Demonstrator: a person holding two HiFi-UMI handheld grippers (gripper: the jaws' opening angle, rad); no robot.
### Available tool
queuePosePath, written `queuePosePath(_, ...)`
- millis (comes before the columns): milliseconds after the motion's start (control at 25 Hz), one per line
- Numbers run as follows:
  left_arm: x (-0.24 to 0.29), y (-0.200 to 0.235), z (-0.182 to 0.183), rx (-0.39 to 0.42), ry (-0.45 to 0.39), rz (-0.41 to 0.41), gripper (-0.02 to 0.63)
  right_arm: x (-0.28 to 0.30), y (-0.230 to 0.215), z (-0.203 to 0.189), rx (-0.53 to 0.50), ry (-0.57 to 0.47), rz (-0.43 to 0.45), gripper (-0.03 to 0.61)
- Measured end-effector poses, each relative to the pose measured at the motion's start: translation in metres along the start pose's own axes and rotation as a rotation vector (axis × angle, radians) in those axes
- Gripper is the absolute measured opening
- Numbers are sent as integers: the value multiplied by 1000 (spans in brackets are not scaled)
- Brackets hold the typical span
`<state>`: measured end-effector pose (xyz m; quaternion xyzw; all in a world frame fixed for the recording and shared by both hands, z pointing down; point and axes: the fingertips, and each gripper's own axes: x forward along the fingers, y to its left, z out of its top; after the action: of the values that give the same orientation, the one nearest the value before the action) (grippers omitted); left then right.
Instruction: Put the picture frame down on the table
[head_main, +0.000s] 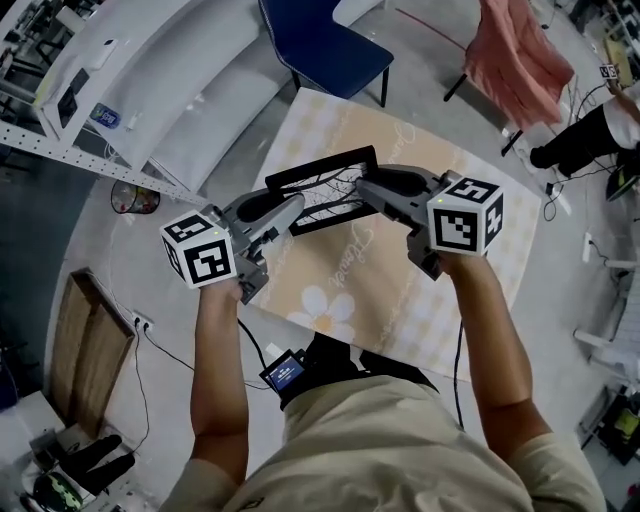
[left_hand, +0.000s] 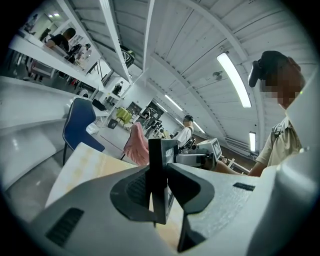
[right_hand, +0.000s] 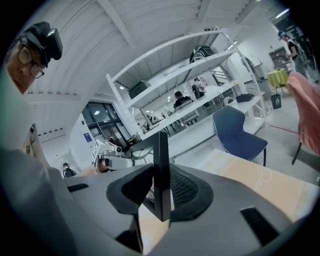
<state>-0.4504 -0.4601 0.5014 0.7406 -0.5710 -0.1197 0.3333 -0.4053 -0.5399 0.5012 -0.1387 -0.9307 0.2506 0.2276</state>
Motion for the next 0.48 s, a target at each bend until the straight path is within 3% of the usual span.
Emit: queuePosePath(480, 22, 87, -31, -126, 56, 19, 69, 58, -66, -36, 95, 67, -47, 101)
